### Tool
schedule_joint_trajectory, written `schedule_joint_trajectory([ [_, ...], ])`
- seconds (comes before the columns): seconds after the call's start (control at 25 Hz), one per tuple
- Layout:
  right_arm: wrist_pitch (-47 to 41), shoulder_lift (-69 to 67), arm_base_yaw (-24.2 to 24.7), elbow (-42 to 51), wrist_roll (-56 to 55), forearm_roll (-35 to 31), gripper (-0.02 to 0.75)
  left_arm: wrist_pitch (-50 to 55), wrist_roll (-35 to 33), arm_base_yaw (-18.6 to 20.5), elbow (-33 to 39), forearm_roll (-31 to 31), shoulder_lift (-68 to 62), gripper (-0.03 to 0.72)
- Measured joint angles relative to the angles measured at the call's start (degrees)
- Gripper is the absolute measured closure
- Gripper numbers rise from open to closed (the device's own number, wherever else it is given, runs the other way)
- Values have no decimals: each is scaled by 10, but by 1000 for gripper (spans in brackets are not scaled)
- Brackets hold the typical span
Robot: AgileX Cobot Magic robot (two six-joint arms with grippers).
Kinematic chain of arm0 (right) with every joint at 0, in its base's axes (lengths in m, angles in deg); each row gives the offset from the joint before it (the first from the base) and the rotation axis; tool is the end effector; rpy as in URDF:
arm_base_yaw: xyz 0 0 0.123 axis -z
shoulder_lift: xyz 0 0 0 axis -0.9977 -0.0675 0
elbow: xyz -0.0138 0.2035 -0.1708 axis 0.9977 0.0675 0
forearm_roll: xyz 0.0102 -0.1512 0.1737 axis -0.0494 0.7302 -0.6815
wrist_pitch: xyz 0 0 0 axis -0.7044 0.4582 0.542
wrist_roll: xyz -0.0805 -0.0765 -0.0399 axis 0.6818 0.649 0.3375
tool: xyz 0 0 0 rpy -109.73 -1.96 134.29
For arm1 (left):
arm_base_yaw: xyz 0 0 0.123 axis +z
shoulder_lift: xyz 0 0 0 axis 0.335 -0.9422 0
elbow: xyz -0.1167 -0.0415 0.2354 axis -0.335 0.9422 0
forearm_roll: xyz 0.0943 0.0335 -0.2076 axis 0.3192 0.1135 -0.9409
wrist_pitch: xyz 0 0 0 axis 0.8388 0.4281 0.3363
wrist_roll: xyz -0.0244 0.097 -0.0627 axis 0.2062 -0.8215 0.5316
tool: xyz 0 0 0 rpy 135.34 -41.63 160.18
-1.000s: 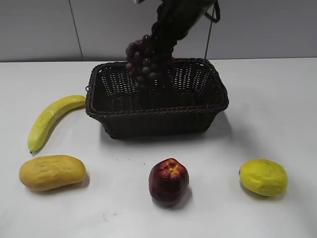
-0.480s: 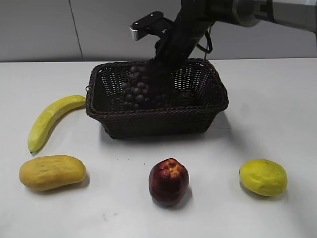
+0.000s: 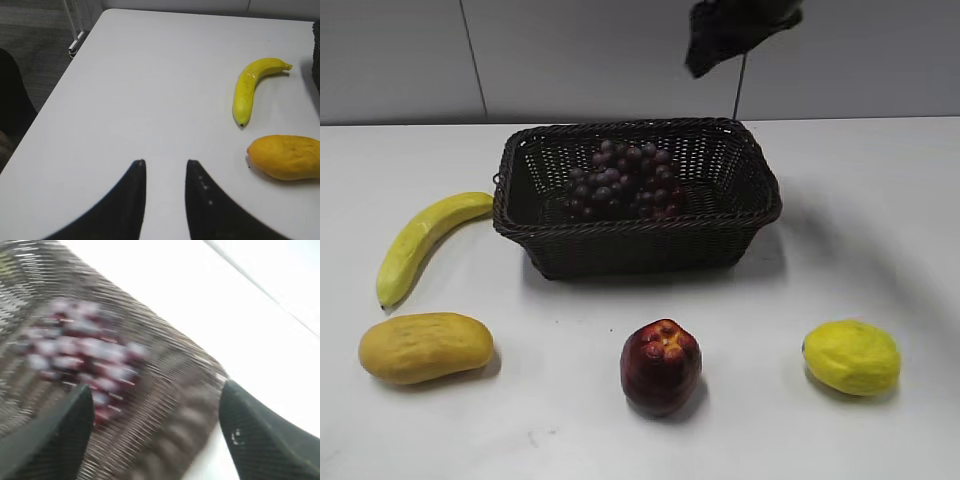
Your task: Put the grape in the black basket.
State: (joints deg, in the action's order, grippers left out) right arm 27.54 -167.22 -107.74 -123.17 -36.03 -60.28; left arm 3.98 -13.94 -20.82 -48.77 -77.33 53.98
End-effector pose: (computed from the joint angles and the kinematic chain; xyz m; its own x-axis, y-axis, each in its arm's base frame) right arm 0.4245 0.1892 0.2640 -0.5993 -0.4732 -0.6457 -0.6096 0.7926 -0.0150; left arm 0.0197 0.0098 0.2467 -0.4932 0.0391 -0.8691 -0.0399 0.9969 0.0675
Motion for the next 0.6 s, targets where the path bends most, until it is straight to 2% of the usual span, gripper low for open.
schedule_joint_trajectory([
  [0.16,-45,22,86,0,-72,9,147,0,0,0,0,0,0,472],
  [0.28,-109,26,132,0,-121,21,147,0,0,0,0,0,0,472],
  [0.4,-172,26,158,0,-138,46,147,0,0,0,0,0,0,472],
  [0.6,-174,56,166,35,-145,81,148,0,0,0,0,0,0,472],
])
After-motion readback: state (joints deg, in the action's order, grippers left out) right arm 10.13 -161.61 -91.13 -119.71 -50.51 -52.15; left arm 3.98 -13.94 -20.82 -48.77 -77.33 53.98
